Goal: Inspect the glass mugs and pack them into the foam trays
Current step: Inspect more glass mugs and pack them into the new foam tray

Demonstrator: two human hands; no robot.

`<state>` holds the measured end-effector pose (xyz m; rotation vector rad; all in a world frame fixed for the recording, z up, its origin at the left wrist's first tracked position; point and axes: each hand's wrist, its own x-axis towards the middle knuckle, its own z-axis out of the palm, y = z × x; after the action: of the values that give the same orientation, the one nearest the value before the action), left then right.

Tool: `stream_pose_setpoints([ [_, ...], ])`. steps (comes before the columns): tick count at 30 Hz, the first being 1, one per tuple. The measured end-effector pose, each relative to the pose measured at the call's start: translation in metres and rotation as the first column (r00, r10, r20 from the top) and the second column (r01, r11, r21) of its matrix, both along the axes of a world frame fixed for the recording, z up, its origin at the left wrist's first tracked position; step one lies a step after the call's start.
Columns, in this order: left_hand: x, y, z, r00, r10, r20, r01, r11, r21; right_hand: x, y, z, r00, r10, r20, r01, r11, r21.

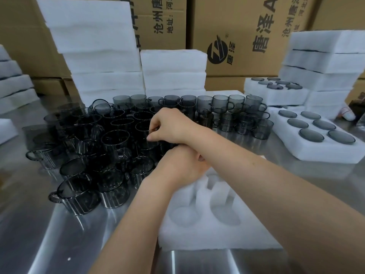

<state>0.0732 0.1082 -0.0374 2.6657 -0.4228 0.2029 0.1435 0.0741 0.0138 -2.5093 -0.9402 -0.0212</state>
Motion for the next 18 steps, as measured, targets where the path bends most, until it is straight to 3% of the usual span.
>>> stream_pose_setpoints([
  [3, 0.004, -0.001, 0.000, 1.000, 0.002, 0.031, 0.004, 0.982, -0.190, -0.004, -0.017, 0.010, 0.999, -0.032, -0.002, 0.032, 0.985, 0.170],
  [6, 0.003, -0.002, 0.003, 0.980, 0.158, 0.124, -0.120, 0.955, -0.270, -0.007, -0.046, 0.020, 0.995, -0.103, -0.018, 0.101, 0.909, 0.404],
  [8, 0.001, -0.001, 0.005, 0.918, 0.297, 0.262, -0.186, 0.907, -0.377, -0.008, -0.069, 0.022, 0.988, -0.134, -0.075, 0.154, 0.828, 0.540],
  [12, 0.001, 0.000, 0.007, 0.762, 0.471, 0.443, -0.120, 0.777, -0.619, -0.018, -0.109, 0.015, 0.979, -0.164, -0.125, 0.205, 0.734, 0.647],
  [16, 0.006, -0.002, 0.004, 0.910, 0.299, 0.287, -0.032, 0.742, -0.669, -0.030, -0.125, -0.001, 0.971, -0.094, -0.221, 0.224, 0.687, 0.692],
  [18, 0.006, -0.004, 0.003, 0.955, 0.191, 0.229, 0.015, 0.737, -0.676, -0.035, -0.125, -0.009, 0.972, -0.070, -0.224, 0.206, 0.716, 0.667],
])
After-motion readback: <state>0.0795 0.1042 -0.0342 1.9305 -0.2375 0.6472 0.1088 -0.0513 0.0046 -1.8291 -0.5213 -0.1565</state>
